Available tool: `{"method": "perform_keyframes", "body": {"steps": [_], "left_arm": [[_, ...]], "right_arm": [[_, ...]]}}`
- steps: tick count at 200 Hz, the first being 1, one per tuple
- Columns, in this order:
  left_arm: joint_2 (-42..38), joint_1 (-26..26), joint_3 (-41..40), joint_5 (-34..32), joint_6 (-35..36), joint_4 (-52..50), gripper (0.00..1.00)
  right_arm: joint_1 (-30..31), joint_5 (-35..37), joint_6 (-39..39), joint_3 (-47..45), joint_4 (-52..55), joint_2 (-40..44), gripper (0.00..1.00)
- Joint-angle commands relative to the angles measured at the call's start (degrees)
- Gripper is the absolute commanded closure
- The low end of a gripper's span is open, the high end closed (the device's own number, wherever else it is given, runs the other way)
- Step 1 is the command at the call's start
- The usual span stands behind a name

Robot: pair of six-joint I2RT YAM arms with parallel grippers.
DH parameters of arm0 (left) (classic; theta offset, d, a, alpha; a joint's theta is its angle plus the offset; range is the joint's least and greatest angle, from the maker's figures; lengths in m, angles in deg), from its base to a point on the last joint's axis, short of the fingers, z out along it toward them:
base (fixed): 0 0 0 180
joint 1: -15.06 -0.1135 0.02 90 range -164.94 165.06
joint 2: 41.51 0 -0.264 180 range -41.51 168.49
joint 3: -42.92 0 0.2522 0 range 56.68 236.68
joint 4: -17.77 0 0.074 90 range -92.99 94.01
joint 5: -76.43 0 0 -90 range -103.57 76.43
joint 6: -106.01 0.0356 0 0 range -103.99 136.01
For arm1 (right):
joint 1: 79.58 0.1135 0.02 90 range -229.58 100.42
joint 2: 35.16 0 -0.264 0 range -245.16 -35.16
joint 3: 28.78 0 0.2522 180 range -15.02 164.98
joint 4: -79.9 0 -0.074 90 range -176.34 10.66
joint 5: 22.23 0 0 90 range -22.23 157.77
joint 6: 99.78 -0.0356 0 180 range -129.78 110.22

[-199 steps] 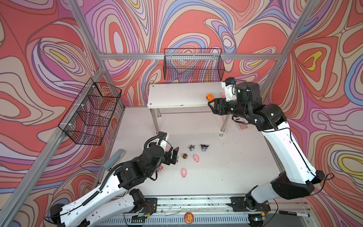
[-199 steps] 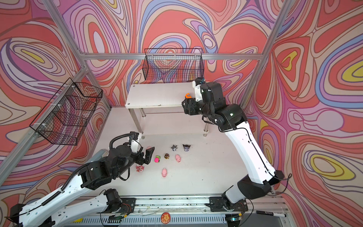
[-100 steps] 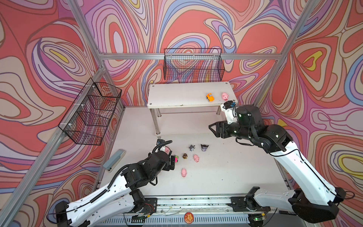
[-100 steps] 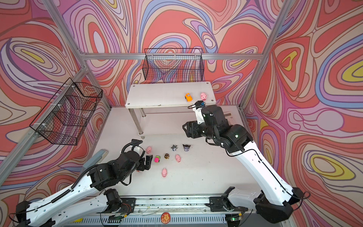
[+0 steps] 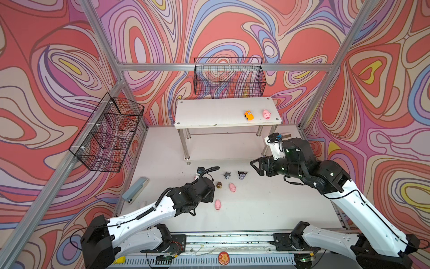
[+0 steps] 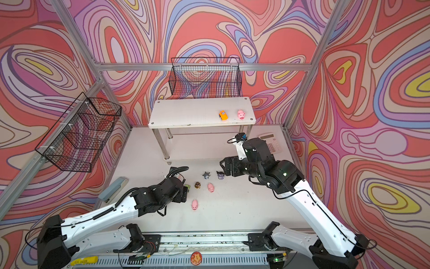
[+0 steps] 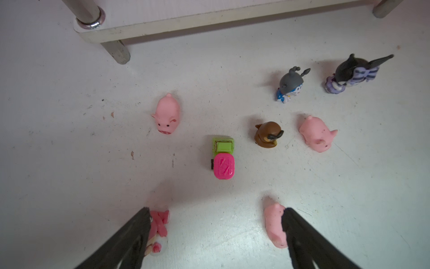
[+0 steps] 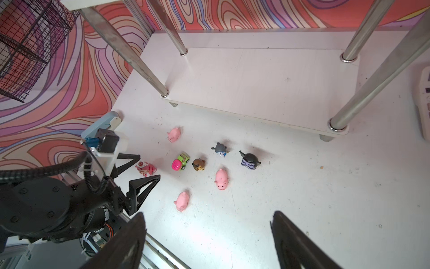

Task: Organize plastic toys on shelves
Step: Pick up the plastic toy from the center of the table.

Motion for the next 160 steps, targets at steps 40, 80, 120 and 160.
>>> {"method": "perform_keyframes", "body": {"steps": [40, 80, 120, 160], "left_arm": [[10.1, -2.6, 3.4, 1.4, -0.3, 1.1, 0.08], [10.3, -6.3, 0.5, 5.5, 0.0, 5.5, 0.08], [13.0, -6.5, 1.4, 6.3, 1.8, 7.6, 0.09], [16.0, -7.0, 1.9, 6.9, 2.4, 8.8, 0.14]], "right_arm": [[0.2, -1.1, 1.1, 0.3, -0.8, -0.7, 0.1], [0.2, 0.8, 0.8, 0.2, -0.5, -0.7, 0.09], [0.2, 0.7, 0.7, 0.7, -1.0, -1.9, 0.08], [0.2, 0.3, 0.5, 1.6, -1.1, -3.2, 0.08]]}}
